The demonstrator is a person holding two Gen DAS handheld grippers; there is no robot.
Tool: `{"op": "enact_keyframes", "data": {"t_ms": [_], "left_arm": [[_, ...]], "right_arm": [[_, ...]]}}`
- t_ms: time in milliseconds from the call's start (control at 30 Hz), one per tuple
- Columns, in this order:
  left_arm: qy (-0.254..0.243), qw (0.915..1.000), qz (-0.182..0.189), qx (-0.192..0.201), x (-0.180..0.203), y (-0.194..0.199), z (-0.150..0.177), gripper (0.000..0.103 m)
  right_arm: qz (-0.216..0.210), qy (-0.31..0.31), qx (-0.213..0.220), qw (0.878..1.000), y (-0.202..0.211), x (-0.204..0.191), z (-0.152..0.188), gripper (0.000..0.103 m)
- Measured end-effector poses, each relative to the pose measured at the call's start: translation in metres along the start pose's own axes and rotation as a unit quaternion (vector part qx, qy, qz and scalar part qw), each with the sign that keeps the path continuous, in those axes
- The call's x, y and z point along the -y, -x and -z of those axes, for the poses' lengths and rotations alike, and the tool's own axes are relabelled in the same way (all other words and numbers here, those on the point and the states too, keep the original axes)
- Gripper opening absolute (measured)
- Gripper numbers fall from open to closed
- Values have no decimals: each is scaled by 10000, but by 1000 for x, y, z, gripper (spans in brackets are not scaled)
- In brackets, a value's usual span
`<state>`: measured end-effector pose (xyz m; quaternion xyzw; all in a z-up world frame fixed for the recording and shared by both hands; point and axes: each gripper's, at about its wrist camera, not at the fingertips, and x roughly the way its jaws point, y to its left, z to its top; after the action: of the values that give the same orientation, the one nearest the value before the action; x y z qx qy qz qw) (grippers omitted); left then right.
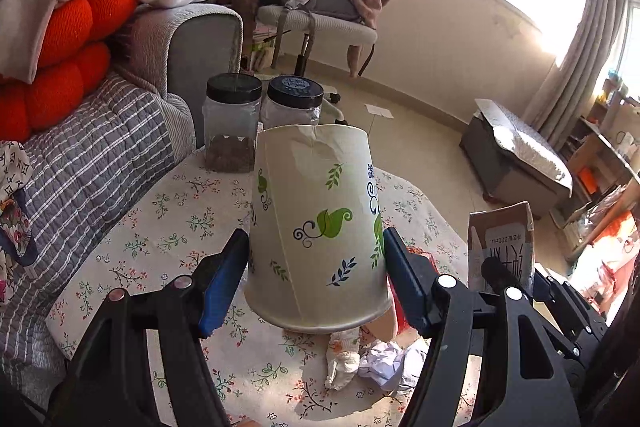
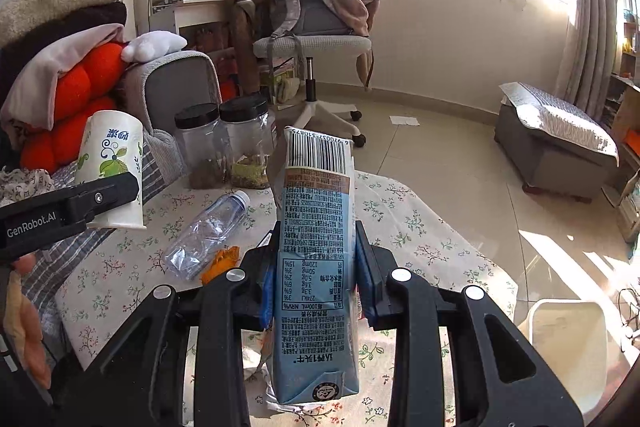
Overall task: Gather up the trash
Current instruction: 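Lift the paper cup and milk carton and carry them toward the white bin, then open the right tool over the bin while the left tool drops the paper cup in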
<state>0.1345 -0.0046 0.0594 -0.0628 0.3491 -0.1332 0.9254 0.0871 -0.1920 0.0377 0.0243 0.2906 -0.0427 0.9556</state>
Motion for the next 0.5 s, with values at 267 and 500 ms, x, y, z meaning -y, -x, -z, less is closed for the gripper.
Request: {"op": "enact_keyframes", "data": {"t_ms": [267,500], "left_arm": [[-309,9990,305,132,45,2,8,67],[-654,9963,547,146,81,1,22,67]], "right_arm": [[532,-360,193,9978,27,56,1,31],[1215,-877,289,9883,55,124,10,31]]}}
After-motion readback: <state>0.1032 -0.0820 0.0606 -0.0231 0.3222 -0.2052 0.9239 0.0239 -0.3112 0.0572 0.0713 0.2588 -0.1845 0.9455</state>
